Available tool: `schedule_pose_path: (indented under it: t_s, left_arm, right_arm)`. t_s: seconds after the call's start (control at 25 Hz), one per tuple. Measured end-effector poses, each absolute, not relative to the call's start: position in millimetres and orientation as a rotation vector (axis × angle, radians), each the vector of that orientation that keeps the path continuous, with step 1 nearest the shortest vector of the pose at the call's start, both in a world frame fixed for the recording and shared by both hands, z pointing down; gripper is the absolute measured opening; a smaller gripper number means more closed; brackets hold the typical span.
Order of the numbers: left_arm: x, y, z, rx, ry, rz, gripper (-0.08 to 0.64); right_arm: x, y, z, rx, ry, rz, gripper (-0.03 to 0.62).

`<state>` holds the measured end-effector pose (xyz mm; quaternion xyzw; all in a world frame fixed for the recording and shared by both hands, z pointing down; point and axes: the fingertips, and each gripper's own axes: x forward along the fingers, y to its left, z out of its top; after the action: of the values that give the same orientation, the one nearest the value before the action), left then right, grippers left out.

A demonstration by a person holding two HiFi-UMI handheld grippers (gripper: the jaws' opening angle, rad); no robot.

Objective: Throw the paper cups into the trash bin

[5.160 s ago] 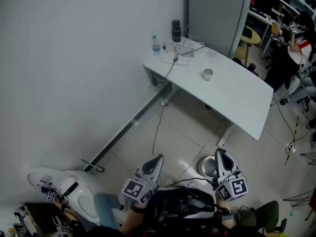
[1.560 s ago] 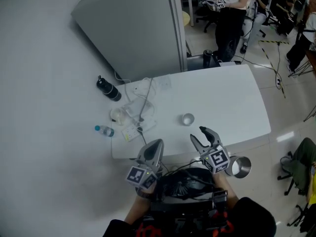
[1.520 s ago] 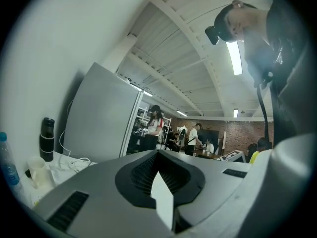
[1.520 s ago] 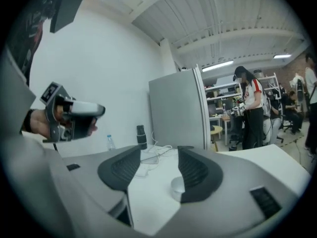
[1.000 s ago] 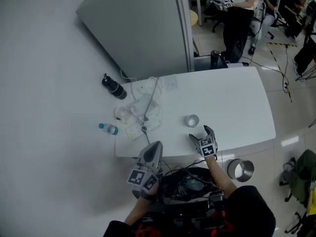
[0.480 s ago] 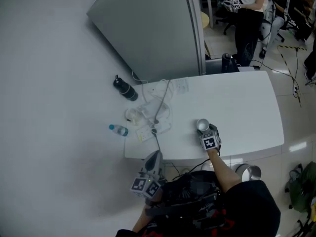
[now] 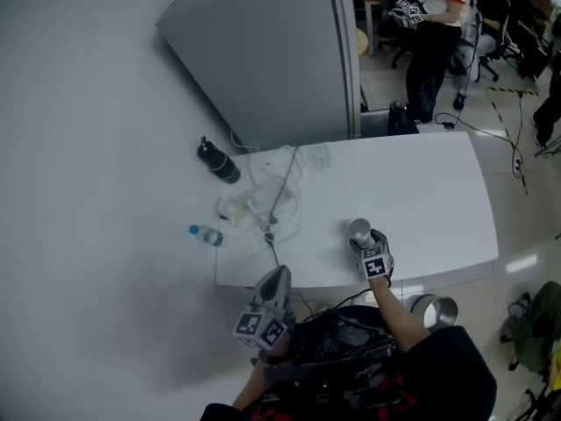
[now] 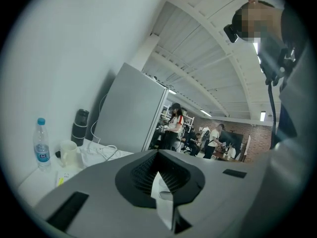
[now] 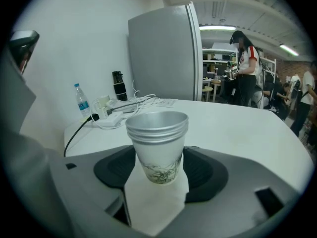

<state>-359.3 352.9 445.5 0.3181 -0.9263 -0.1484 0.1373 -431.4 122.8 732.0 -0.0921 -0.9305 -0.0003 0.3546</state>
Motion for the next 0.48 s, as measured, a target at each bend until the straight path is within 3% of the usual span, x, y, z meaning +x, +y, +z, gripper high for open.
schedule_pose_path:
  t_s: [0.48]
  left_arm:
    - [-357.4, 318.1, 446.0, 1.191, -2.566, -0.488, 0.003]
  right_arm:
    - [-381.8, 129.7, 610.2, -0.193, -2.628, 0.142, 0.31]
